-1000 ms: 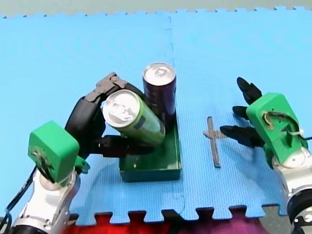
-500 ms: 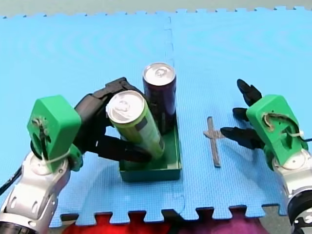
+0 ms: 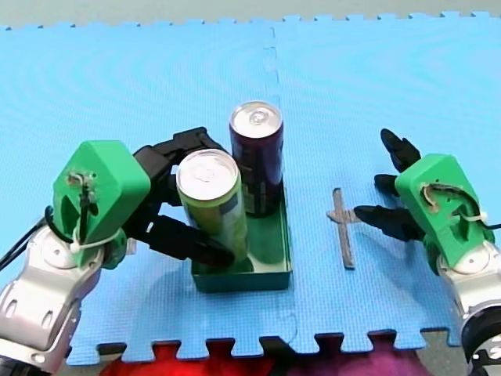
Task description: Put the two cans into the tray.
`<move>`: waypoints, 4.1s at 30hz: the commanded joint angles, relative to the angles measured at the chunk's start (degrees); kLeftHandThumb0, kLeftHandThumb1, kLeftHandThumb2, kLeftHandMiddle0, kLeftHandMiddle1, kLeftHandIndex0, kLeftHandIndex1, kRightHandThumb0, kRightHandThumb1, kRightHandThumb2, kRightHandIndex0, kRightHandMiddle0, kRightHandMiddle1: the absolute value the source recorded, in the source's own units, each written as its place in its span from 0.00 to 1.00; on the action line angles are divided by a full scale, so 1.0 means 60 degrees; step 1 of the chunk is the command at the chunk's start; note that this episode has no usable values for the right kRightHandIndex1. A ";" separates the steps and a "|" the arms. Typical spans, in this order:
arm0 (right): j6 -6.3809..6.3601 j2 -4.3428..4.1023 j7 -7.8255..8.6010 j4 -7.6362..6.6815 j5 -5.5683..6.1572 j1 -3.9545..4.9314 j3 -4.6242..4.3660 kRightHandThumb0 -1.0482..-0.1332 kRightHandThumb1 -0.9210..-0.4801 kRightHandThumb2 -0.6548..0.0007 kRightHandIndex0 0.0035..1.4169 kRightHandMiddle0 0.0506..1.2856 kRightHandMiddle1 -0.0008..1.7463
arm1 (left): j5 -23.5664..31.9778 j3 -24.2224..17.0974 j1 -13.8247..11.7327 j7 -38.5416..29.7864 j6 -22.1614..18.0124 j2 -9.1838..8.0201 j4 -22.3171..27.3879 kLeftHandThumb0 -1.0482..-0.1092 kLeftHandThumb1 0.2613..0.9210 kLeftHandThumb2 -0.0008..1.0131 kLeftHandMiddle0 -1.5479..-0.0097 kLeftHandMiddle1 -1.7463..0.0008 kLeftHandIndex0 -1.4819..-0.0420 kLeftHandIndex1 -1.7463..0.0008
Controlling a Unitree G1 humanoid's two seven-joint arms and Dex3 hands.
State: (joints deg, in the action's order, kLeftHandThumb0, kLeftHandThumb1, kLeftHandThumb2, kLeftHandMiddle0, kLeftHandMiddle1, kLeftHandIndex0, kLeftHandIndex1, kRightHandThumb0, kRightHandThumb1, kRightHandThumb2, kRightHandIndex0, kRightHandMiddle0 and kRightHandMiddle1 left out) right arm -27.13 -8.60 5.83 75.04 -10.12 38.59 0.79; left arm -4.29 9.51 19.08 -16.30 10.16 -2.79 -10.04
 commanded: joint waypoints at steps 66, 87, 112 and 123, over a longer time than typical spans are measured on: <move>-0.0189 -0.0162 0.0206 -0.0139 0.0188 -0.0274 0.0106 0.11 0.13 1.00 0.18 0.06 0.00 | -0.0950 0.0622 -0.1084 0.1474 -0.1103 0.0184 -0.0171 0.86 0.67 0.16 0.40 0.00 0.61 0.00; -0.0131 -0.0138 0.0259 -0.0088 0.0255 -0.0332 0.0157 0.10 0.15 1.00 0.17 0.06 0.00 | -0.1067 0.0580 -0.0996 0.1699 -0.2005 0.0218 -0.0808 0.86 0.65 0.20 0.40 0.00 0.61 0.00; -0.0162 -0.0183 0.0326 -0.0077 0.0287 -0.0350 0.0162 0.09 0.13 1.00 0.18 0.07 0.00 | -0.1004 0.0673 -0.1286 0.0947 -0.0715 -0.0128 0.0579 0.01 0.90 0.01 0.67 1.00 0.81 1.00; -0.0146 -0.0200 0.0368 -0.0069 0.0307 -0.0351 0.0165 0.10 0.14 1.00 0.17 0.07 0.00 | -0.0929 0.0659 -0.1358 0.0980 -0.1057 -0.0099 0.0360 0.00 0.94 0.01 0.74 1.00 0.84 1.00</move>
State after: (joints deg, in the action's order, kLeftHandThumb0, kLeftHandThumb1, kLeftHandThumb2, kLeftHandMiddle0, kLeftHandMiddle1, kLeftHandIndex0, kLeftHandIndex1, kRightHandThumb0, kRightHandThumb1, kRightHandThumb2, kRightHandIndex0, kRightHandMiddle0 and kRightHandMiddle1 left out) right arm -28.39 -9.32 7.98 74.44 -8.26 36.80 1.69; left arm -10.09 13.60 10.99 -10.42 4.23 -3.25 -7.66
